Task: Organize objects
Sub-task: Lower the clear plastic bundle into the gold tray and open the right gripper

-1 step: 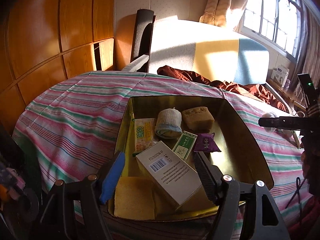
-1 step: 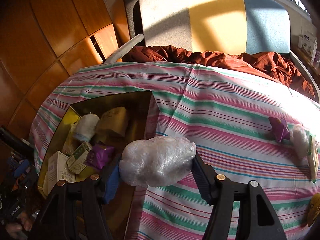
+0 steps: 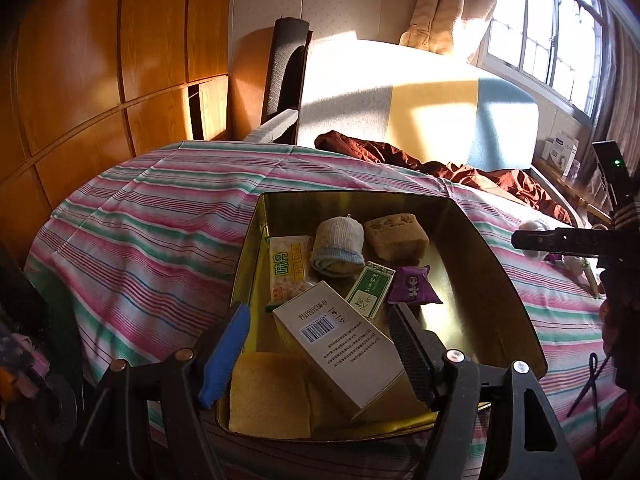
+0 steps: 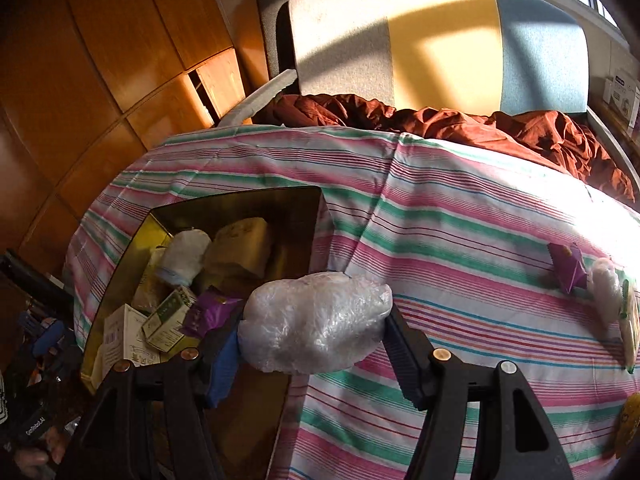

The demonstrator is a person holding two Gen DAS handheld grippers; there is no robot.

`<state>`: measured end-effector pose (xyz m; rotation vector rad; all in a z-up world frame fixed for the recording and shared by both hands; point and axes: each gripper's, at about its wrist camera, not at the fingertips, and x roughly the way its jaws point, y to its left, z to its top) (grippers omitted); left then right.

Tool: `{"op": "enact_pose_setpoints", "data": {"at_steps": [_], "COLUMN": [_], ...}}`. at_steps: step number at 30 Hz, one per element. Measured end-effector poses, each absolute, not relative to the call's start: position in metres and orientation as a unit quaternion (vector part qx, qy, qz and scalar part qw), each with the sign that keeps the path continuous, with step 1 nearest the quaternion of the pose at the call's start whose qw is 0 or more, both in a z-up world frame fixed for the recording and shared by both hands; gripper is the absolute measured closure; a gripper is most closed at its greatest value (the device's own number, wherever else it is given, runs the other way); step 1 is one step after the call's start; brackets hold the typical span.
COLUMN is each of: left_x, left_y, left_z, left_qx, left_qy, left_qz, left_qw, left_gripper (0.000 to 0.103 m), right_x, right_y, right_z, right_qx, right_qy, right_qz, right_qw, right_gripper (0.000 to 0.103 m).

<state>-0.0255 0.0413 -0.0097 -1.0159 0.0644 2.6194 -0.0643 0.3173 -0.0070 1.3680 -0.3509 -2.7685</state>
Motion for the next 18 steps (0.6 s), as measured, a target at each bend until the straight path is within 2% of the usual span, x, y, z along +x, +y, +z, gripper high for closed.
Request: {"op": "enact_pose_setpoints", "data": {"at_steps": [6, 13, 16, 18], "left_x": [-0.028, -0.028, -0.027, -0.028], "left_y": [0.030, 0.028, 0.027, 0.027], "left_z": [-0.011, -0.011, -0.012, -0.012], "left_qx": [-0.363, -0.367, -0.369, -0.369], "left_qy": [0.004, -0.003, -0.002, -0.002], "left_qz": [0.917, 0.915, 0.914, 0.915], "left_qw": [0.163, 0.167, 0.167, 0.166], "left_gripper": [0.029, 0.029, 0.029, 0.028], "right_x": [-0.098, -0.129, -0.124, -0.120], "right_y": [0.281, 0.266, 0.267, 0.269], "right_z": [-0.011, -0.038, -0.037, -0.034], "right_qx": [0.448, 0.469, 0.463, 0.460], "right_qy": [-0.073, -0.035, -0.033, -0.034], "right_qz": [-0.891, -0.882, -0.885, -0.887], "right_qw": [0.025, 0.023, 0.032, 0.034], "right_gripper": [0.037, 0.031, 0.022, 0.013]}}
